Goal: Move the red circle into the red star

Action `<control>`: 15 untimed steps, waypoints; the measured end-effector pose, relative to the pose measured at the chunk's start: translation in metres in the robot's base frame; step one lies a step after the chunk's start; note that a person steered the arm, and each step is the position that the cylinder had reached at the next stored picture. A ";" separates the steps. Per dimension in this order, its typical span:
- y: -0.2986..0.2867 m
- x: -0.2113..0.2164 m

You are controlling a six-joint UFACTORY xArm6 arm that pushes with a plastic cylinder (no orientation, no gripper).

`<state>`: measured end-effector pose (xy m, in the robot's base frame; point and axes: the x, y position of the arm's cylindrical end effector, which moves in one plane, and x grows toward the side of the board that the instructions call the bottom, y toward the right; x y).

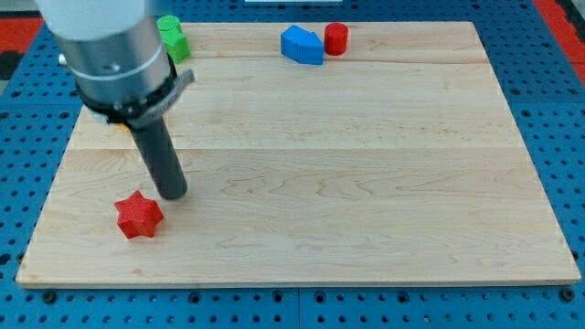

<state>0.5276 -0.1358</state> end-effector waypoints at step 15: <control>0.075 -0.332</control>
<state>0.1953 -0.0606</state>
